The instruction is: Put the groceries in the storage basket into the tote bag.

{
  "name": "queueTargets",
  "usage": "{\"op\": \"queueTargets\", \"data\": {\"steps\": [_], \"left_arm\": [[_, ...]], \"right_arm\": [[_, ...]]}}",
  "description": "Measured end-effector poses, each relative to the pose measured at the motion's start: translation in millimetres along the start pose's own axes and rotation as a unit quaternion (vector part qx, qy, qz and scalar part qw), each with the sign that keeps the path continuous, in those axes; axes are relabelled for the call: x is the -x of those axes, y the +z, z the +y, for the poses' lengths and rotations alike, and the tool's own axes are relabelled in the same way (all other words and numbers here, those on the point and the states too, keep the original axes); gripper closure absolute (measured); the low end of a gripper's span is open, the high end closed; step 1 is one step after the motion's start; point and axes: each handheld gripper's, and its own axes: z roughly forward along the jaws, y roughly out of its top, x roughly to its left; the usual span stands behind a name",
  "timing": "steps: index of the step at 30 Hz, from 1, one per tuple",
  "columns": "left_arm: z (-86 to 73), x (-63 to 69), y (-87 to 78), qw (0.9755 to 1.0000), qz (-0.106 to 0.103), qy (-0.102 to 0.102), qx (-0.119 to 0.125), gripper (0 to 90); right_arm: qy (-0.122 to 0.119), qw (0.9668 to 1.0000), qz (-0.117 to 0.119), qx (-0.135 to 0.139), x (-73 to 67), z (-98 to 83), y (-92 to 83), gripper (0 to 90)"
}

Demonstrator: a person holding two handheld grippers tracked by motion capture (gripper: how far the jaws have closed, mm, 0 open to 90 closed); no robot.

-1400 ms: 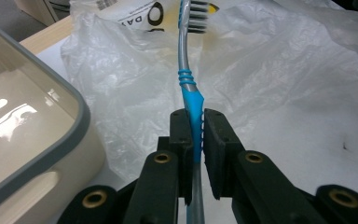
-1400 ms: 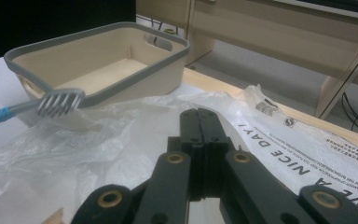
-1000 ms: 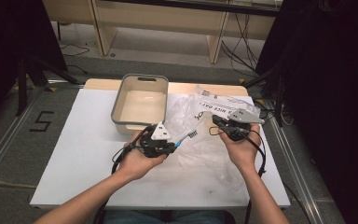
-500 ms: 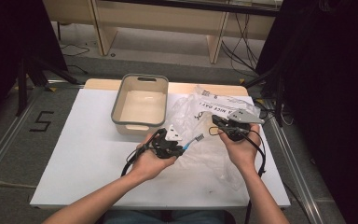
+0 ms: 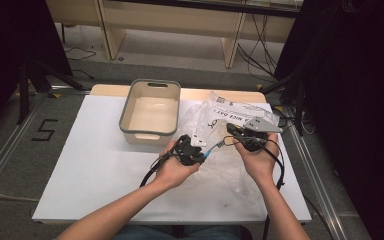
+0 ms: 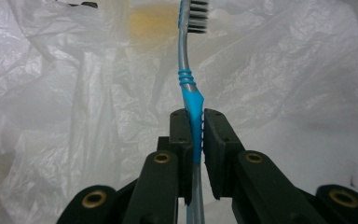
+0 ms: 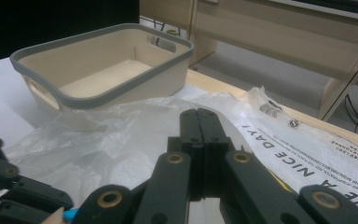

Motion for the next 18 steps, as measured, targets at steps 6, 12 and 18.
{"op": "queueTargets", "data": {"steps": [6,12,18], "left_arm": [[6.3,1.9,12.6,1.0000,0.008,0.001,-0.002,81.8],[13.9,6.4,26.1,0.9998,0.014,0.007,0.013,81.7],[17.1,10.0,41.4,0.9991,0.026,0.015,0.029,81.6]], "right_arm": [[0.000,1.0000,0.001,-0.001,-0.3,-0.1,0.5,90.0],[-0.004,1.0000,0.003,-0.001,-2.0,-0.3,1.5,90.0],[-0.003,1.0000,0.003,-0.001,-2.5,-0.6,1.8,90.0]]}}
